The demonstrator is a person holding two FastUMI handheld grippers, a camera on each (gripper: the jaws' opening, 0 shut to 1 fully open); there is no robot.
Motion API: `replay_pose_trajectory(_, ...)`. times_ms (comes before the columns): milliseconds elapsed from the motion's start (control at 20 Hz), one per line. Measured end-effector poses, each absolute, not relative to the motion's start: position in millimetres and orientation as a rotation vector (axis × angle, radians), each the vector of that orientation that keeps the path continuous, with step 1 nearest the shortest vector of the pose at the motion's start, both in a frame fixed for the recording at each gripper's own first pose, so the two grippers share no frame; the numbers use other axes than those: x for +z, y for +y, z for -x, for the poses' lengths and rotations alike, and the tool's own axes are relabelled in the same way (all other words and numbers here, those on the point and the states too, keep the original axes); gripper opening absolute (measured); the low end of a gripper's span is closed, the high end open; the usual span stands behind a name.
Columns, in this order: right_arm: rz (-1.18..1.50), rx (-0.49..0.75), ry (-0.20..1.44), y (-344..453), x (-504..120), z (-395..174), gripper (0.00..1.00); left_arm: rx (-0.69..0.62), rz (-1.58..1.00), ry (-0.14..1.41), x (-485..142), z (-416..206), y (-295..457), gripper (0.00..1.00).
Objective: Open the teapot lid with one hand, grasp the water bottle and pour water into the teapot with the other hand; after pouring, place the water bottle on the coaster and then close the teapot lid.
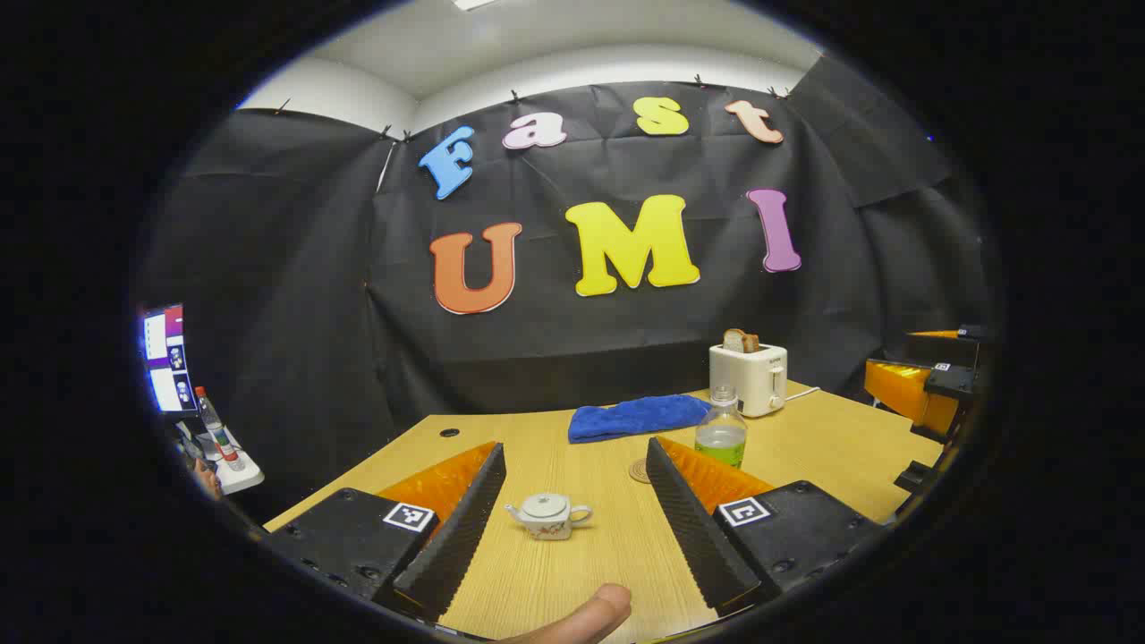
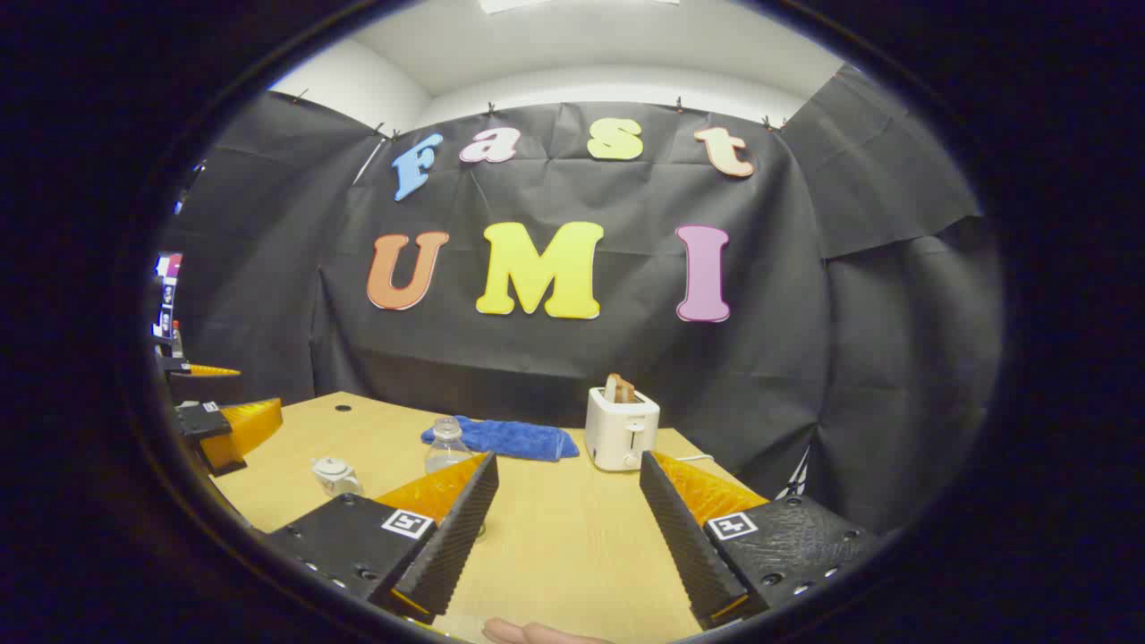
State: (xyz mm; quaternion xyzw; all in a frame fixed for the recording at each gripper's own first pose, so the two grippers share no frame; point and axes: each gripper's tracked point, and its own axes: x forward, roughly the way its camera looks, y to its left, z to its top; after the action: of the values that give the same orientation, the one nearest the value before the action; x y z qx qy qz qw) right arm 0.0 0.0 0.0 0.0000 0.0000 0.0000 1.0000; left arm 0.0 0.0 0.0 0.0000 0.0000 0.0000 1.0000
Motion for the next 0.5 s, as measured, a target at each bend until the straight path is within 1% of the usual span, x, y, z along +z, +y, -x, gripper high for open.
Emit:
replay_pose_trajectory(50, -0.004, -0.004, 0.009, -2.6, -2.7, -1.7, 0.95, 0.009, 0.010, 0.008, -1.8, -1.2, 4.9, 0.99)
replay_pose_trajectory(150, 0.002, -0.012, 0.019, -6.1, -4.9, -5.6, 0.95, 0.027, 0.032, 0.020, -4.8, -3.7, 13.4, 0.99)
replay_pose_trajectory(200, 0.011, -0.013, 0.020, -6.1, -5.7, -6.7, 0.93, 0.030, 0.044, 0.032, -8.1, -4.8, 15.9, 0.99)
replay_pose_trajectory(250, 0.017, -0.012, 0.022, -5.1, -7.4, -8.1, 0.93, 0.027, 0.054, 0.041, -9.4, -7.0, 16.7, 0.99)
replay_pose_trajectory(300, 0.021, -0.012, 0.021, -3.3, -7.8, -8.8, 0.95, 0.025, 0.058, 0.047, -10.3, -6.8, 17.6, 0.99)
replay_pose_trajectory(350, 0.023, -0.011, 0.020, -2.3, -8.3, -8.6, 0.95, 0.023, 0.059, 0.051, -10.5, -7.1, 18.4, 0.99)
replay_pose_trajectory(400, 0.022, -0.006, 0.020, -0.7, -7.7, -8.5, 0.93, 0.025, 0.059, 0.051, -10.6, -7.0, 19.6, 0.99)
replay_pose_trajectory(450, 0.020, -0.003, 0.020, 0.4, -8.5, -8.2, 0.98, 0.024, 0.057, 0.049, -9.5, -6.2, 19.9, 0.99)
replay_pose_trajectory(500, 0.020, -0.002, 0.020, 0.9, -7.6, -7.9, 0.95, 0.021, 0.055, 0.046, -8.7, -5.4, 19.0, 0.99)
